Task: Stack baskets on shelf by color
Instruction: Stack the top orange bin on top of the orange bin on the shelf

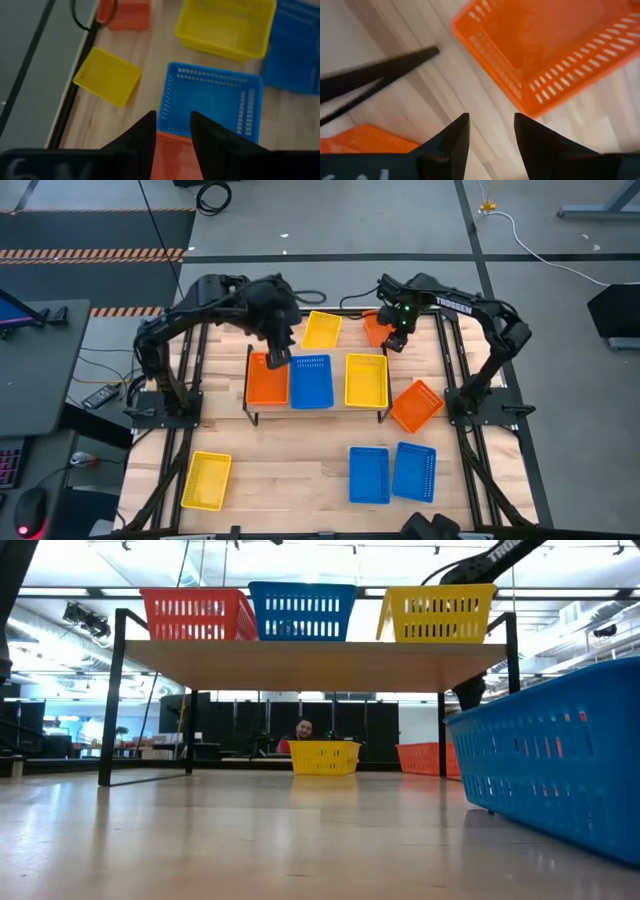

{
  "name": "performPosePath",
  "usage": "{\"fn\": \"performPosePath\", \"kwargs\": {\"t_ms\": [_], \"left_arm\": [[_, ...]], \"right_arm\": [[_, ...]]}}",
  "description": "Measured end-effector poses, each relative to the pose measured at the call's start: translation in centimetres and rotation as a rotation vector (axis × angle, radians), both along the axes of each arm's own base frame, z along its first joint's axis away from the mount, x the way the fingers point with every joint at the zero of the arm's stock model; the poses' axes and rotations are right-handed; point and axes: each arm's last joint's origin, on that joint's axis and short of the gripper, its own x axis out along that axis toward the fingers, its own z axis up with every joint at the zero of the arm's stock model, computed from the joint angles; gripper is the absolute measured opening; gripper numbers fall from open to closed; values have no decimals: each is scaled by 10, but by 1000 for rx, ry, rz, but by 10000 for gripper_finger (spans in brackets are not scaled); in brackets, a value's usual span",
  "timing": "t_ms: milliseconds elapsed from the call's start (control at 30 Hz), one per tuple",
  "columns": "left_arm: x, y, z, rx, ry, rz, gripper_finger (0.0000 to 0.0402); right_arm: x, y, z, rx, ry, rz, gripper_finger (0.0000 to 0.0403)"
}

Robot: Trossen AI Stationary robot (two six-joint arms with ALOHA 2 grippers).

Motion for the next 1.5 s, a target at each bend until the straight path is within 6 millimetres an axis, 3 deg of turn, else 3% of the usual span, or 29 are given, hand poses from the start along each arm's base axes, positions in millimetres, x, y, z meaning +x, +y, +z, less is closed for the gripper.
{"fn": "performPosePath", "kwargs": {"t_ms": [467, 1033, 1500], "left_arm": [[-29, -1, 27, -30, -163, 95, 126], [-38, -3, 49, -22, -352, 116, 126], [-42, -4, 51, -34, -367, 129, 126]], "right_arm": [[10, -5, -8, -4, -70, 123, 162], [9, 0, -9, 11, -9, 125, 162], [-7, -30, -10, -58, -31, -387, 162]]}}
